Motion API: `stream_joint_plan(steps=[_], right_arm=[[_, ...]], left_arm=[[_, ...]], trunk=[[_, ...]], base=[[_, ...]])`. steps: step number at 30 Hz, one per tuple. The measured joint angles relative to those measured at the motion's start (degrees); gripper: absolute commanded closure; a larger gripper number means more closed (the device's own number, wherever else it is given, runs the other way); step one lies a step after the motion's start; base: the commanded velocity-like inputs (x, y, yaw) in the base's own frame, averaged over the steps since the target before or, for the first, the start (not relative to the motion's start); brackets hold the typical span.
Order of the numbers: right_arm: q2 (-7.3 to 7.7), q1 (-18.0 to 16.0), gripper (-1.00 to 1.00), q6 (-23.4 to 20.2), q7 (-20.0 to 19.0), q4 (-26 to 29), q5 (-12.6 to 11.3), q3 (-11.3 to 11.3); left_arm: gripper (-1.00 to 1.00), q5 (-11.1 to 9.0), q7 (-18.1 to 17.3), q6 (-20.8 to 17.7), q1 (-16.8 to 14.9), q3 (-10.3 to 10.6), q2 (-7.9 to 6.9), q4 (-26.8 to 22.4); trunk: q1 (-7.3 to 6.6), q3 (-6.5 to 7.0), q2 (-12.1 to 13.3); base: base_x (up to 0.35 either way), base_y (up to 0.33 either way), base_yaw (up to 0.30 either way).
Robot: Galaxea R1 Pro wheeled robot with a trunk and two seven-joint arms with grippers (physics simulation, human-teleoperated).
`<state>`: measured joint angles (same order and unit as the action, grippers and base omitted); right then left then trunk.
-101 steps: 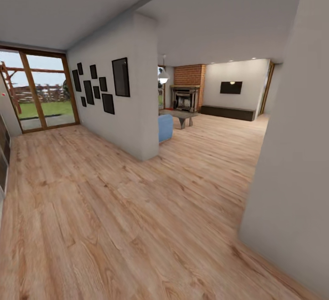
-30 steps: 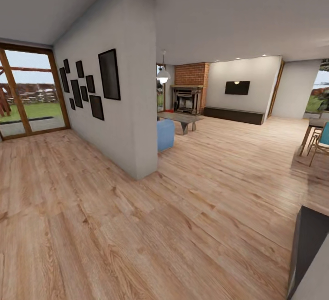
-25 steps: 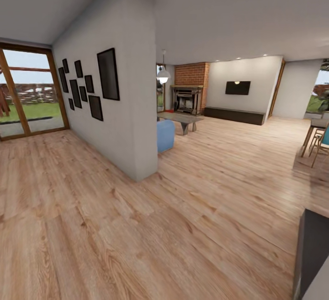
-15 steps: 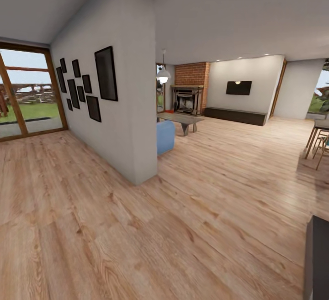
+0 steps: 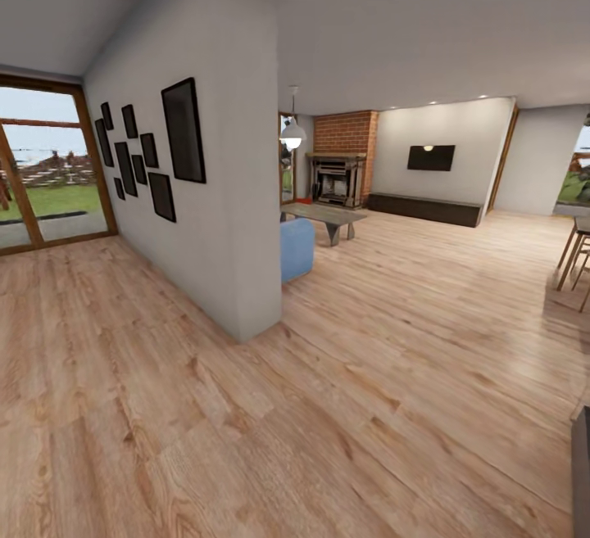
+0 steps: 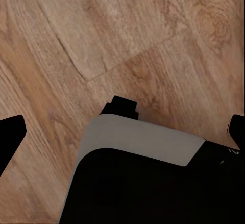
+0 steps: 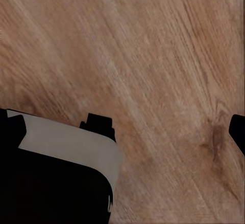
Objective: Move the two storage containers from the living room to the garage. In the garage, place one container on the floor and stack the other container on top of it (either order is fine).
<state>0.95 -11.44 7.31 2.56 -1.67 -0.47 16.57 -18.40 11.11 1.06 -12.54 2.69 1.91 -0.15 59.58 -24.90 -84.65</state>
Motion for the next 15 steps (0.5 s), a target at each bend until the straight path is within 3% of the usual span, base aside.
stream_joint_plan(steps=[6, 15], right_arm=[[-0.37, 0.0, -1.0, -0.1, 0.1, 0.0, -0.4, -0.4], [-0.79, 0.0, -1.0, -0.2, 0.2, 0.0, -0.5, -2.2]], left_arm=[[-1.0, 0.0, -2.4, 0.0, 0.0, 0.0, -0.14, 0.0], [-1.0, 0.0, -2.8, 0.1, 0.0, 0.0, -0.16, 0.0]], trunk=[[0.0, 0.0, 0.0], [0.0, 0.0, 0.0]], base=[[0.326, 0.0, -0.01], [0.326, 0.0, -0.225]])
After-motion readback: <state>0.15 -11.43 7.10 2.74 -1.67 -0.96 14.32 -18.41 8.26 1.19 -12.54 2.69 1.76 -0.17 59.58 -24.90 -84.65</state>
